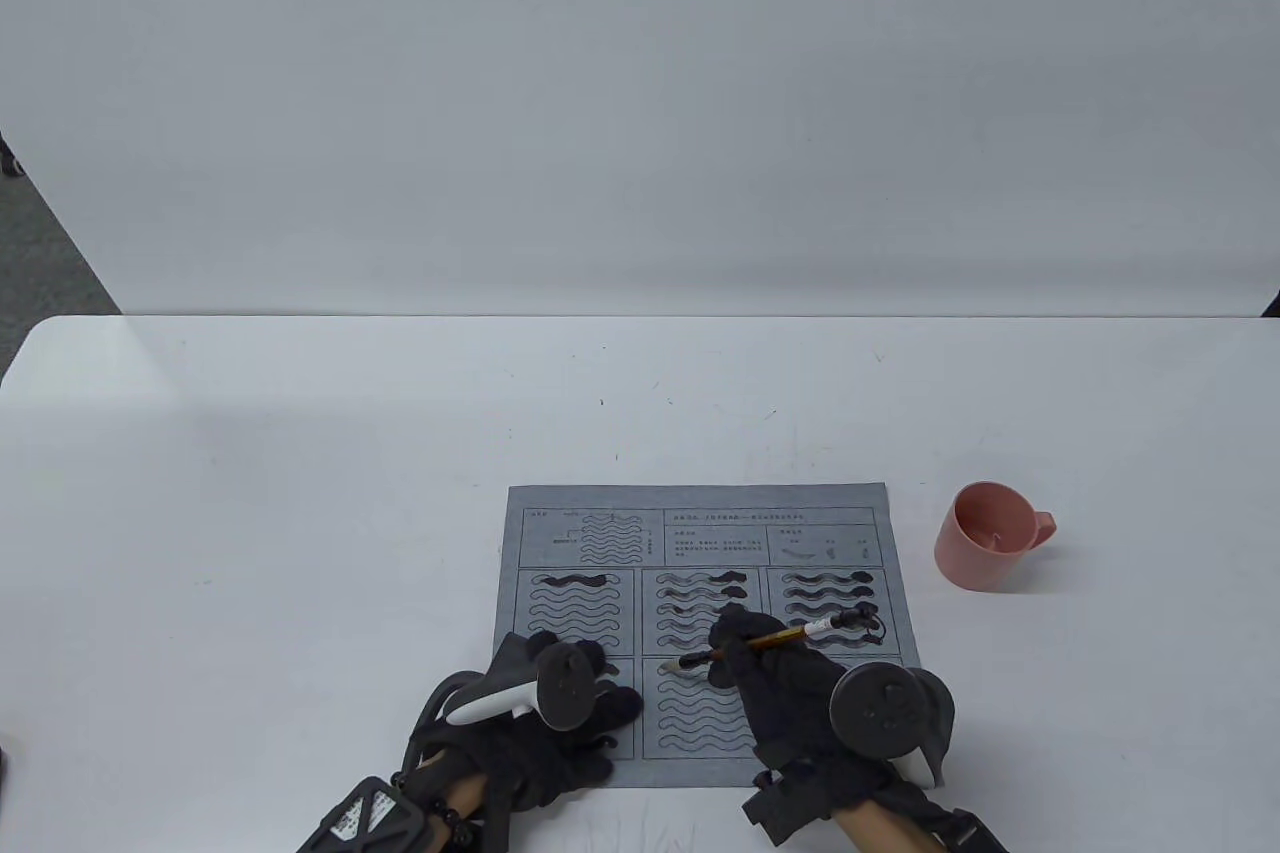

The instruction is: Trace patterns on water writing practice cloth with Chinese brush

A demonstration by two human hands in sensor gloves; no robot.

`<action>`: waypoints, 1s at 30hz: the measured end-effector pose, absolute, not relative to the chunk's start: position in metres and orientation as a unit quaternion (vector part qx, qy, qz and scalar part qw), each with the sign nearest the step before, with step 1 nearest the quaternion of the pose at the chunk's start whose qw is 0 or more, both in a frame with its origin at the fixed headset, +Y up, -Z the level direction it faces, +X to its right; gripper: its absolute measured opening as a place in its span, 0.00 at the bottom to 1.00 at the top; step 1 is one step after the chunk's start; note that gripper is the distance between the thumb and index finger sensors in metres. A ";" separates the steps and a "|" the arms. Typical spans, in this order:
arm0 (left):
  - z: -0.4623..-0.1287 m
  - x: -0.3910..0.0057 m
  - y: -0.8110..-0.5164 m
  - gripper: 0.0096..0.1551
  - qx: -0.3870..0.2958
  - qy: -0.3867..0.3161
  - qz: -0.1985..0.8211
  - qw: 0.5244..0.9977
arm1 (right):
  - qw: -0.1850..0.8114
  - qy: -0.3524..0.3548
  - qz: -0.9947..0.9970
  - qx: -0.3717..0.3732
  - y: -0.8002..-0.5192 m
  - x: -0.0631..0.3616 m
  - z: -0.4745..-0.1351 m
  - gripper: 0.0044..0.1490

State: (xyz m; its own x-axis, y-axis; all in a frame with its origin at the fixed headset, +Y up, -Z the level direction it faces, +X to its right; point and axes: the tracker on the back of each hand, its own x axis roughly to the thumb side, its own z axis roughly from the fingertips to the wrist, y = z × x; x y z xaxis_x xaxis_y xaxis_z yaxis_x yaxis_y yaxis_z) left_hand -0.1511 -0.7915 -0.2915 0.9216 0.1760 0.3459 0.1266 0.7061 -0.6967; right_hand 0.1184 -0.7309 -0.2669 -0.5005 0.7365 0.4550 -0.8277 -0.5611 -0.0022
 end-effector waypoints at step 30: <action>-0.290 -0.149 -0.792 0.41 -0.380 -0.188 -0.004 0.905 | 0.447 -0.087 0.865 0.209 -0.736 0.116 -0.269 0.27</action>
